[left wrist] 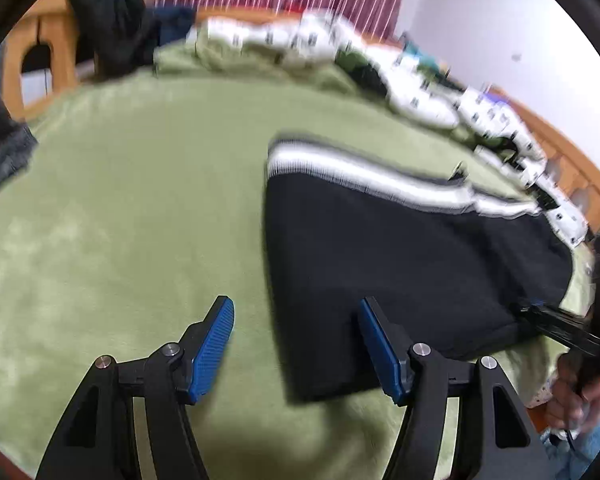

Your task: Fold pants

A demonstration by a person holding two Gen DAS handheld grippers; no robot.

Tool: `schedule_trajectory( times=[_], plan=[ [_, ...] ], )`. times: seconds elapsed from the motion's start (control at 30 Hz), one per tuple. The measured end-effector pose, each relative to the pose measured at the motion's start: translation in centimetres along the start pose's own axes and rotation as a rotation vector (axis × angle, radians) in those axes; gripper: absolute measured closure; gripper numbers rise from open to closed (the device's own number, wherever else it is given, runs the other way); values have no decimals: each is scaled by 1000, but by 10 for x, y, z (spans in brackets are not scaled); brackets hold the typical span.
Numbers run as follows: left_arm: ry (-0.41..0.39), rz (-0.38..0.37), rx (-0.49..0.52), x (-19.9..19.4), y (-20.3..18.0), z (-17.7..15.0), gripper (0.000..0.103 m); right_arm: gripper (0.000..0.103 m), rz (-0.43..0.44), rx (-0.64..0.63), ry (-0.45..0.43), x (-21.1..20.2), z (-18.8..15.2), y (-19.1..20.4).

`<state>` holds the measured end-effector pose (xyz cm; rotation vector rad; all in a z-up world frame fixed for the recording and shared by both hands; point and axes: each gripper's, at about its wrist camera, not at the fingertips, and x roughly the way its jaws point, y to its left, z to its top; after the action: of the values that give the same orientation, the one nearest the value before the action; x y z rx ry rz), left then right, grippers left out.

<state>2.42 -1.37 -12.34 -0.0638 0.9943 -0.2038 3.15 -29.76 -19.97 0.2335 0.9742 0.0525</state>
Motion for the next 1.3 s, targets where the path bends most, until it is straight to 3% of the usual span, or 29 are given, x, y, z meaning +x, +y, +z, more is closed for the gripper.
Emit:
schedule_trajectory(
  times=[0.03,0.13,0.23,0.33,0.37,0.47,0.5,0.6,0.7,0.8,1.03,1.2,1.27,1.3],
  plan=[
    [32,-2,-5,10,-1,-5,39,70,-13,-16,4,-1,1,4],
    [7,20,21,6,-9,-17,39,69,-5,19,31,-12,7,1],
    [37,15,5,-11,-9,-4,40,69,8,89,-3,-38,23,-7],
    [-9,53,7,-33,-7,22,41,68,-29,97,-69,-77,46,-15],
    [-24,52,6,-39,-8,31,41,63,-36,103,-102,-96,54,-22],
    [-28,30,-16,-48,-9,50,41,32,-50,102,-177,-133,65,-44],
    [-30,16,-22,-49,-10,56,41,27,-76,92,-204,-145,66,-56],
    [-26,0,-24,-40,-12,65,40,27,-181,86,-220,-155,65,-96],
    [-19,-25,-36,-23,-12,68,39,27,-204,105,-183,-145,54,-143],
    [25,-75,-83,1,-6,72,39,27,-242,210,-140,-119,42,-196],
    [91,-191,-125,59,26,90,39,27,-201,450,-136,-64,40,-274],
    [158,-273,-181,104,43,96,41,27,-59,574,-143,-22,50,-316],
    [140,-322,-206,110,45,96,48,27,-49,605,-185,-16,57,-324],
    [152,-342,-214,114,45,97,56,32,-53,625,-181,-14,63,-327]
  ],
)
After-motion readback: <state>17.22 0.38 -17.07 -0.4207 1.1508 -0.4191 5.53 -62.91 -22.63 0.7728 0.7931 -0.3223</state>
